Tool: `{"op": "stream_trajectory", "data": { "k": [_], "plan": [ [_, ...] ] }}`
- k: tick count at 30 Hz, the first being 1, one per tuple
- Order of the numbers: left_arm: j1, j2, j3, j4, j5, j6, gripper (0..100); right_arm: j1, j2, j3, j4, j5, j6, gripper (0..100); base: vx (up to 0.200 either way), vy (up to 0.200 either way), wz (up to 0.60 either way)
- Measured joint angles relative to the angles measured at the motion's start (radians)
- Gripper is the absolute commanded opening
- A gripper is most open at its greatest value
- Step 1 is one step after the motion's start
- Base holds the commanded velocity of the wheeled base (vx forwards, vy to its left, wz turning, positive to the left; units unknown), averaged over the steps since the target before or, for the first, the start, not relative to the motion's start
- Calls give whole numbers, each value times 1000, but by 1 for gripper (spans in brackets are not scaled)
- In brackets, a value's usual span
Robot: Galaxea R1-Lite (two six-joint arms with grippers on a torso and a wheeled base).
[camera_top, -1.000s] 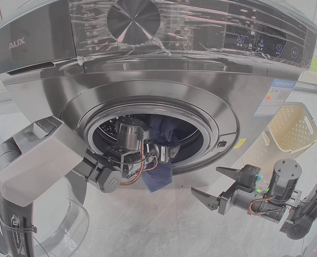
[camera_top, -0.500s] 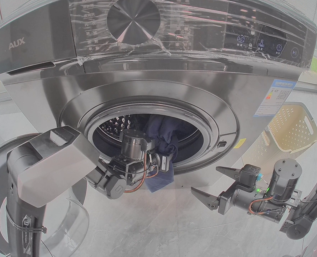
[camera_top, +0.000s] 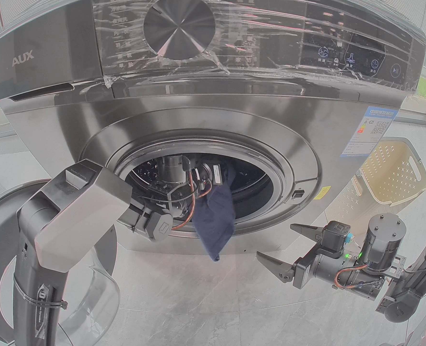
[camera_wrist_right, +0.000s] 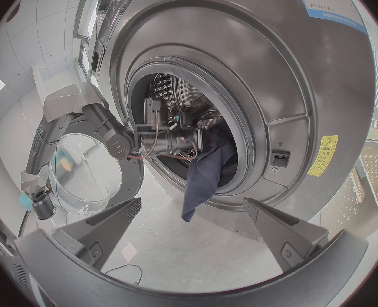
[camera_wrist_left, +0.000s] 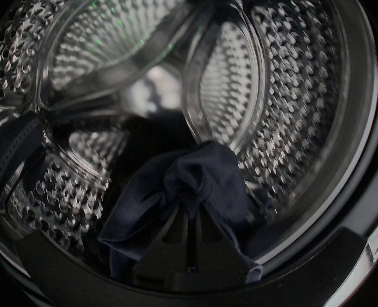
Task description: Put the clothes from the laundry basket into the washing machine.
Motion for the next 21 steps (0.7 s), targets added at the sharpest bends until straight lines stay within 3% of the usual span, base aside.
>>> {"op": "stream_trajectory", "data": {
  "k": [4, 16, 17, 21],
  "plan": [
    [20, 41, -117, -39, 46, -10, 0, 1, 0, 0, 0, 0, 0, 100, 0, 0, 0],
    [37, 166, -413, -61, 117, -39, 0, 8, 1, 0, 0, -2, 1, 100, 0, 0, 0],
    [36, 172, -421, -60, 119, -40, 100, 9, 1, 0, 0, -2, 1, 100, 0, 0, 0],
    [34, 187, -400, -56, 122, -41, 100, 13, 2, 0, 0, -2, 2, 100, 0, 0, 0]
  ]
}}
